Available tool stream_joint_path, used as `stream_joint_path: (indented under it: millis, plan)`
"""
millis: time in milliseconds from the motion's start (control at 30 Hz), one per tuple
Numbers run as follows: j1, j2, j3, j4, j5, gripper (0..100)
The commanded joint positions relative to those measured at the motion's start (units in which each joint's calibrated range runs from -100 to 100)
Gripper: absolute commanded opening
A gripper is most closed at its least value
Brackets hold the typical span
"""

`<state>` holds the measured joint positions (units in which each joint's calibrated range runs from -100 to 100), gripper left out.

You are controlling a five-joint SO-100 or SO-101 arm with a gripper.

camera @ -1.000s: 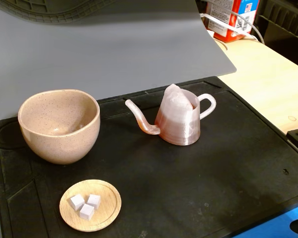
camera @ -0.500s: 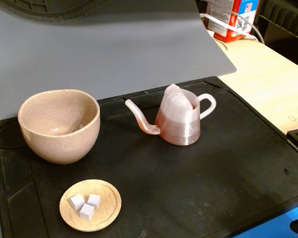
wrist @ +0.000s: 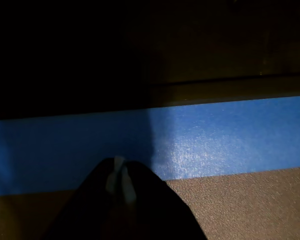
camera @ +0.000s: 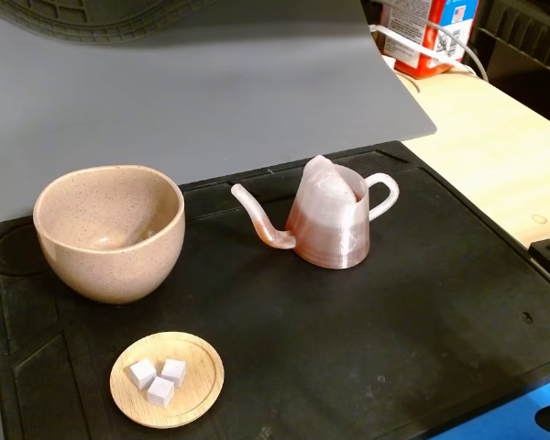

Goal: Pick up a kettle and pour liquid into a cup.

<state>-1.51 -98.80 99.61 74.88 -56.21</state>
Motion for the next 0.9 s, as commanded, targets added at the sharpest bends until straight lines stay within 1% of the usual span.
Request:
stream_joint_path:
  millis: [0,233,300,433,567,633,733,800,867]
  plan:
    - [0.1,-0.3,0.2,0.2,0.2,1]
    - [-0.2,0.3,0.2,0.0,0.2,1]
    - [-0.2,0.4,0.2,-3.4,0.2,1]
    - [-0.2,1.7,0.2,-15.5,0.2,1]
    - [-0.2,14.0,0.3,-37.2,0.2,1]
    - [-0.1,17.3,0.3,-44.7,0.2,1]
    - [0.3,25.9,0.3,-59.2,0.2,1]
    - [0.3,33.1,-0.3,-69.6,0.2,10]
    - [0.3,35.9,-0.4,-72.7,0.3,11]
